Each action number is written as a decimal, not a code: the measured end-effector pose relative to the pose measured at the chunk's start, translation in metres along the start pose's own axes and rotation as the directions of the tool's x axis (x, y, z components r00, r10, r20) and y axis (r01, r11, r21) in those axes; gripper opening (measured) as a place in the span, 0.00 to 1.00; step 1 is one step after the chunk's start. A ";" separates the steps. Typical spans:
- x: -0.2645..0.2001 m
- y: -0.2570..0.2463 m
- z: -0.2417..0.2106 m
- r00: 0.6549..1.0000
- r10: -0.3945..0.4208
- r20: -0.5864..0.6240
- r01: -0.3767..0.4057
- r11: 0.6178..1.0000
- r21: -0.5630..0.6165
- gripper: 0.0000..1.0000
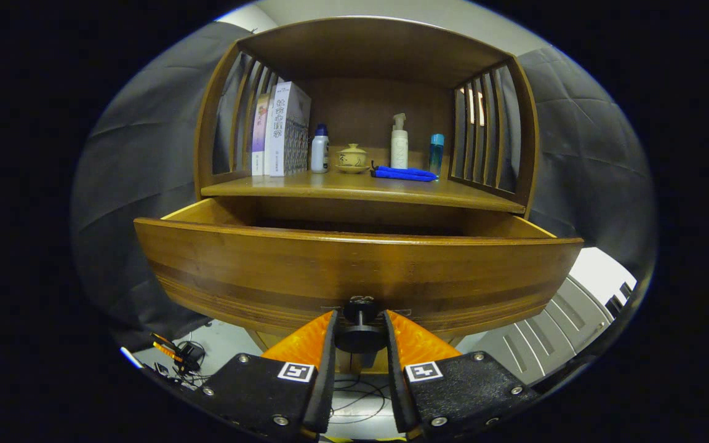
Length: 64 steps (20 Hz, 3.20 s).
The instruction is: Pull open the drawer, take out the items inside it, and place them on the countertop above the cabinet.
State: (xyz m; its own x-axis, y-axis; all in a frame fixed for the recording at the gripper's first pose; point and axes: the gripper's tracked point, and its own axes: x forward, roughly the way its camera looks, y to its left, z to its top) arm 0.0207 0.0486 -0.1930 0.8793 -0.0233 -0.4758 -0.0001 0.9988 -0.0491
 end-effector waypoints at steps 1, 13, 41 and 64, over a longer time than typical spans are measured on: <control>-0.007 0.001 -0.006 1.000 0.003 -0.013 -0.003 1.000 -0.001 0.40; -0.054 -0.011 0.058 0.979 -0.004 0.206 -0.006 0.999 0.049 0.92; 0.081 -0.029 0.044 0.940 -0.073 -0.334 0.104 0.992 0.076 0.92; 0.046 -0.031 0.114 0.999 -0.040 -0.032 0.043 0.995 0.096 0.19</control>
State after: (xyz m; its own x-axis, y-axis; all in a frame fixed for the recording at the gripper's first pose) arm 0.1149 0.0217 -0.1133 0.8629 -0.0645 -0.5012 0.0831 0.9964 0.0148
